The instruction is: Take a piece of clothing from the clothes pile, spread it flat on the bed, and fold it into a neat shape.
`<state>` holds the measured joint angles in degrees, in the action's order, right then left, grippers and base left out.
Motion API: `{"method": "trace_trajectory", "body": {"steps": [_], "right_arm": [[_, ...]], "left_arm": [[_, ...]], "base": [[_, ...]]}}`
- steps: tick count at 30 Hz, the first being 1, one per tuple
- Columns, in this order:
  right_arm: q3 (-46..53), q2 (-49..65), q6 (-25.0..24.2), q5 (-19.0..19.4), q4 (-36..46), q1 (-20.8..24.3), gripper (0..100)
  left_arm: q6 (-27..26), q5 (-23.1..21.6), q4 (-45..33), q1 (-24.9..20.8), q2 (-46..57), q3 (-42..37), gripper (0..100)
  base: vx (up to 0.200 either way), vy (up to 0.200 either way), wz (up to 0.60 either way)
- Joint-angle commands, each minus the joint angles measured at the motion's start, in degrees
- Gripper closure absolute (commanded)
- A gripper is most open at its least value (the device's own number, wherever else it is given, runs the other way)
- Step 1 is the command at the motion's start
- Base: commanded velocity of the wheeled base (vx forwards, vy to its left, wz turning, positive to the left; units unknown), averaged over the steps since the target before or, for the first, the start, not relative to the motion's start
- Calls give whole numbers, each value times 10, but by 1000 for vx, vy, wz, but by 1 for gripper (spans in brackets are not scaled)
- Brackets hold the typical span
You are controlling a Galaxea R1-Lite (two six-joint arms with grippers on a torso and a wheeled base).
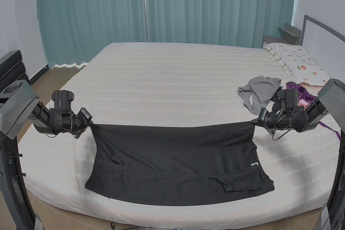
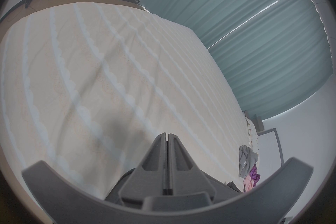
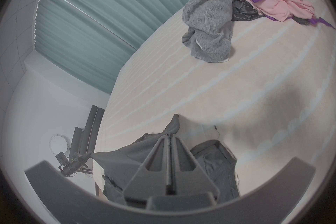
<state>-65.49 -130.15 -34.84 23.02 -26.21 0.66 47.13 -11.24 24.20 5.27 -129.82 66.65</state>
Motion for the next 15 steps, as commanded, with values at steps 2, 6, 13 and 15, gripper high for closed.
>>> {"method": "trace_trajectory", "body": {"steps": [2, 6, 13, 15], "right_arm": [[55, 20, 2, 10, -28, -7, 100], [97, 24, 2, 12, -60, -8, 100], [161, 32, 28, 26, -79, -14, 100], [179, 29, 46, 28, -79, -15, 100]], "left_arm": [[-19, 0, 0, 0, 20, -32, 100], [-33, 0, 0, -2, 23, -59, 100], [-38, 0, 0, -2, 21, -79, 100], [-44, 0, 1, -3, 22, -91, 100]], "base": [[0, 0, 0], [0, 0, 0], [0, 0, 0], [0, 0, 0]]}}
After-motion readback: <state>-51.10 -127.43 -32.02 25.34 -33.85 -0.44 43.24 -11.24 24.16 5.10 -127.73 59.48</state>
